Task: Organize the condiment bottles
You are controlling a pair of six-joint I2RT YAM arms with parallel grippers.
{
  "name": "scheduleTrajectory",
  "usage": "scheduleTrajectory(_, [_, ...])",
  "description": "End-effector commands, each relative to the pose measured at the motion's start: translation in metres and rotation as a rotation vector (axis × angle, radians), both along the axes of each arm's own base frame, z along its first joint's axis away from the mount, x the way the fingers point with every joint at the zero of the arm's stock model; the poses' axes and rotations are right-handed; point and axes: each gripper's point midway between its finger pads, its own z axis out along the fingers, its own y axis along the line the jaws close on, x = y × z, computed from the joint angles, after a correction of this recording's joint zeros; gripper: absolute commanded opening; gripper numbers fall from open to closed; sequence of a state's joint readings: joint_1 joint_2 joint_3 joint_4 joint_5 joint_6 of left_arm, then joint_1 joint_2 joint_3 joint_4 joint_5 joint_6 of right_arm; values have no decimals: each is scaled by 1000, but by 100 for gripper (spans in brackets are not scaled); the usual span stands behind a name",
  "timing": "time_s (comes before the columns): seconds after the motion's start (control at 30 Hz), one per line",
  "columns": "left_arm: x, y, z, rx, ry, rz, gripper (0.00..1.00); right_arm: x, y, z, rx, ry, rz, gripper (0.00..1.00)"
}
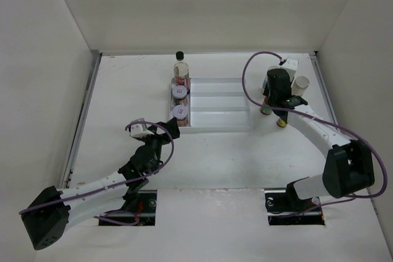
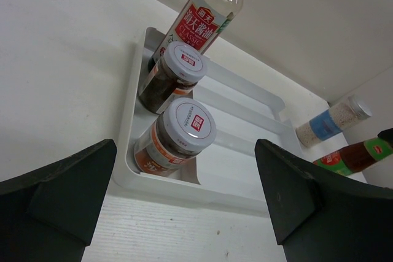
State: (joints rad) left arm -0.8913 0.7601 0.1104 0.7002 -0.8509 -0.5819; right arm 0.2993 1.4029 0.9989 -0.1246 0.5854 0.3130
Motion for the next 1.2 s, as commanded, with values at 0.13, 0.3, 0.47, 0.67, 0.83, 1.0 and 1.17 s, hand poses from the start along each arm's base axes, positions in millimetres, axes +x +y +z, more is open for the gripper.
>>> scheduleTrajectory(0.13, [0,-1,4,-44,-20,2,100,-2,14,134,22,-359,-6,30])
scheduleTrajectory(0.3, [1,-1,1,-45,-14,2,100,8,83,165,114,-417,163,31])
scheduleTrajectory(0.47, [2,-1,-4,-37,-1,6,100,36,170,167,205,-436,314,31])
scheduleTrajectory(0.67, [3,-1,-8,-32,10,11,100,73,251,176,220,-453,434,31])
scheduleTrajectory(0.83, [3,0,-8,-36,8,15,100,104,280,163,200,-444,451,32])
scheduleTrajectory(1.0, [3,0,-7,-41,4,14,100,115,289,142,191,-416,453,32])
scheduleTrajectory(1.17, [3,0,-8,-41,5,12,100,117,292,114,173,-367,456,33])
